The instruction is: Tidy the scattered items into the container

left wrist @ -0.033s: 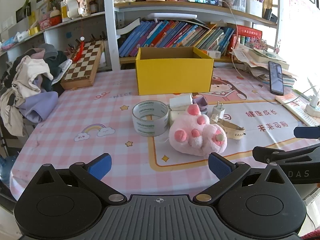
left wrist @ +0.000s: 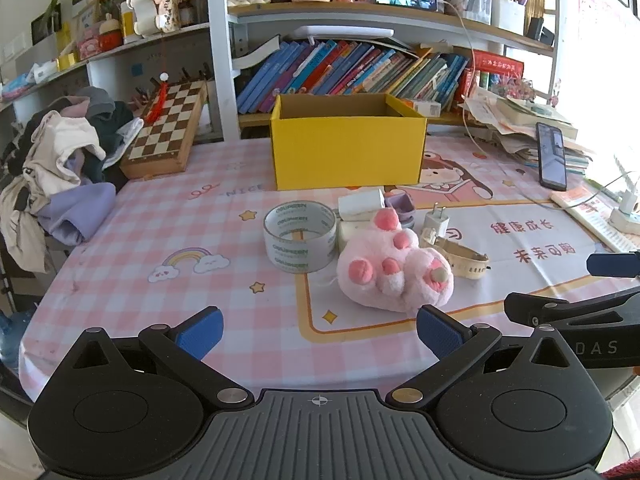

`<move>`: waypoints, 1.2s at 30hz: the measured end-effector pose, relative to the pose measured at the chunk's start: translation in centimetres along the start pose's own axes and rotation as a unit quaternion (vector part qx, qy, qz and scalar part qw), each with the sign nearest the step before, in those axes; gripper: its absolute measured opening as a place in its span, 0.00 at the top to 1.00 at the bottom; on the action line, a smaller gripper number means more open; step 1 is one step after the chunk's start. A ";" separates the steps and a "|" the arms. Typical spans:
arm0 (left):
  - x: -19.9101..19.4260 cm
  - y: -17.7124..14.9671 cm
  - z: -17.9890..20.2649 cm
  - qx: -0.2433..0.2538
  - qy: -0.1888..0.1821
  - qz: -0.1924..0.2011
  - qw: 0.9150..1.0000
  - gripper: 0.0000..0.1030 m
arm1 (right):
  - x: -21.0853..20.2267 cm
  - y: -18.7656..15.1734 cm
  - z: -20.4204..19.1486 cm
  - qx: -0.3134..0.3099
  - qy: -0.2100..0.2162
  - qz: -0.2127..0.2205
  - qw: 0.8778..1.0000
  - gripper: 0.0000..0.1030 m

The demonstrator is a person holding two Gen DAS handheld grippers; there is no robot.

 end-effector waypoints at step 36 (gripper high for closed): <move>0.7 -0.2 0.0 0.002 -0.010 -0.012 1.000 0.00 | 0.7 0.2 -0.3 -0.007 0.006 -0.007 1.000 0.00</move>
Point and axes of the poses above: each gripper's, at about its wrist camera, not at the fingertips, and x roughly the way its jaws point, z to its right, y to its top, the point moved 10 cm from there along x, roughly the way its jaws point, and after that the axes turned 12 degrees about y, right-handed, at the moved point
